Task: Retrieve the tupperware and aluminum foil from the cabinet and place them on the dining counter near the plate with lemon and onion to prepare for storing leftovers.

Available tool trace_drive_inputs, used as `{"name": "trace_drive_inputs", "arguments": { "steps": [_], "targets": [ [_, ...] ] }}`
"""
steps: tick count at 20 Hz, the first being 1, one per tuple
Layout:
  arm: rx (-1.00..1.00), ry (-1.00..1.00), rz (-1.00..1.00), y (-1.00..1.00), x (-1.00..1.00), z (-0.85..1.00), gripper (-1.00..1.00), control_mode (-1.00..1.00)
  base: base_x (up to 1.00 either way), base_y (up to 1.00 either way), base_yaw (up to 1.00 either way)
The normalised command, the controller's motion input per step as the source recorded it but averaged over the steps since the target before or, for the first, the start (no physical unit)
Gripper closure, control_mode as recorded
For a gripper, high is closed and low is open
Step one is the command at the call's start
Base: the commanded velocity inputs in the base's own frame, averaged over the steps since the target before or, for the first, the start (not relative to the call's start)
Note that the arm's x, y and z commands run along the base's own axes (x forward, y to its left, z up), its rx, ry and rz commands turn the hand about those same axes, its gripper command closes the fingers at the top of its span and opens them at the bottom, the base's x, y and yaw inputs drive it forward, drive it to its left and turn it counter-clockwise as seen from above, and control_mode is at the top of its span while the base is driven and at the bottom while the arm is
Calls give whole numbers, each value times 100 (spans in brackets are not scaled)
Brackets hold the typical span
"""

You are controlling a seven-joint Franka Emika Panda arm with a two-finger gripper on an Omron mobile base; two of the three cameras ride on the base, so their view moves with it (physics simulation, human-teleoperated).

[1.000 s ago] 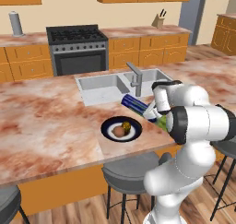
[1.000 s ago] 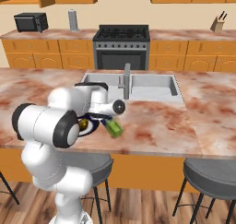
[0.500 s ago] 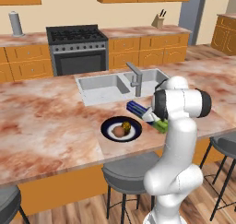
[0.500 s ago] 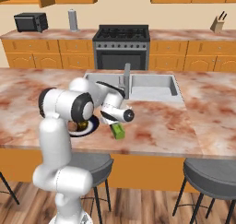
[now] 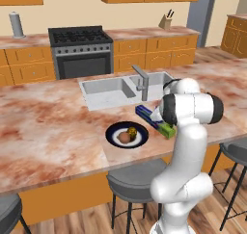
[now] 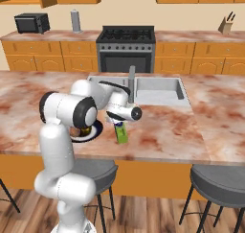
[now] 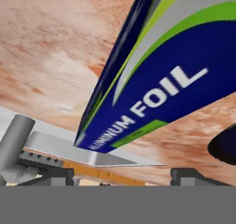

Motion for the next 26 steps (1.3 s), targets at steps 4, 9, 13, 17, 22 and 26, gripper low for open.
{"name": "trace_drive_inputs", "arguments": {
  "steps": [4, 9, 13, 17, 22, 26],
  "targets": [
    [-23, 9, 0, 48, -80, 100, -100, -100, 0, 0, 0],
    [-24, 8, 0, 42, -100, 100, -100, -100, 0, 0, 0],
    [-22, 3, 0, 10, -85, 100, -100, -100, 0, 0, 0],
    [-31, 1, 6, 4, -96, 100, -100, -100, 0, 0, 0],
    [-26, 2, 6, 1, -100, 100, -100, -100, 0, 0, 0],
    [-20, -1, 6, 0, -100, 100, -100, -100, 0, 0, 0]
  ]
}}
